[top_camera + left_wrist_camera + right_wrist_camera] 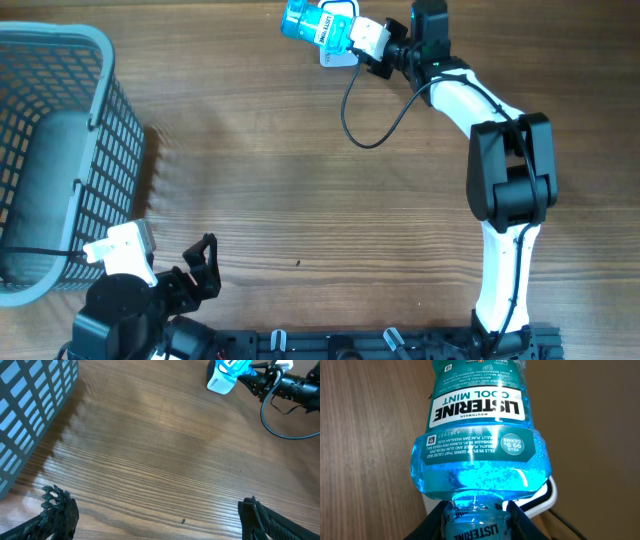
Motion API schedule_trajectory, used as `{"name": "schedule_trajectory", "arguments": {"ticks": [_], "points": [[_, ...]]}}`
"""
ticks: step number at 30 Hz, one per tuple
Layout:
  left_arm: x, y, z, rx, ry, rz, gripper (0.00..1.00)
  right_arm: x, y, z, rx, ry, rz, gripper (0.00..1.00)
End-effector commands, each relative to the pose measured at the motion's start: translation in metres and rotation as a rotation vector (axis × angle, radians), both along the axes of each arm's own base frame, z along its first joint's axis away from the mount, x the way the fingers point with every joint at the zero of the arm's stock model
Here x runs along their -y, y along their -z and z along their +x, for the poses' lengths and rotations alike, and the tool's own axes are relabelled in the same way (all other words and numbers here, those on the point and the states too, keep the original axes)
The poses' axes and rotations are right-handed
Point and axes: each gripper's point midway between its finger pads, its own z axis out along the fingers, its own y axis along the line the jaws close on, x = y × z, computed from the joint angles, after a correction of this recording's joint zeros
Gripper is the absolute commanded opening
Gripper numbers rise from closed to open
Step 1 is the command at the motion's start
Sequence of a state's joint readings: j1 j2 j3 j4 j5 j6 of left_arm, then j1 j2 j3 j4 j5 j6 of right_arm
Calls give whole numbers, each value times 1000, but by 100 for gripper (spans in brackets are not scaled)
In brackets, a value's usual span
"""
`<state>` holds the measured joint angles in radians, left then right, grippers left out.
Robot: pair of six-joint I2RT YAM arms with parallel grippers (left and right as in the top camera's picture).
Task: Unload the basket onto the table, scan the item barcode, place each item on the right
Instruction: 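Swing the bottle around and turn its label toward the scanner face, then hold the bottle label against the scanner window with the right gripper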
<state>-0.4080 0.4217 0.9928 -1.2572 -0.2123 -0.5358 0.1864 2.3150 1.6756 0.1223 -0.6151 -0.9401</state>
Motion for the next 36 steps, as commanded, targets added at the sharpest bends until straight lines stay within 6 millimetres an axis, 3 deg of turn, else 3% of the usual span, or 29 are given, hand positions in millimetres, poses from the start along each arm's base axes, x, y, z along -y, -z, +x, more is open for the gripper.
{"name": "schedule_trajectory", "arguments": {"ticks": [1, 9, 24, 36], "points": [[-2, -3, 0, 11, -6, 4, 100, 8, -27, 14, 48, -12, 71, 4], [-1, -3, 0, 11, -6, 3, 100, 8, -30, 30, 5, -18, 133, 4], [-2, -3, 0, 11, -6, 4, 100, 14, -3, 28, -73, -2, 126, 4], [-2, -3, 0, 11, -6, 5, 100, 32, 1, 28, -134, 19, 164, 4]]}}
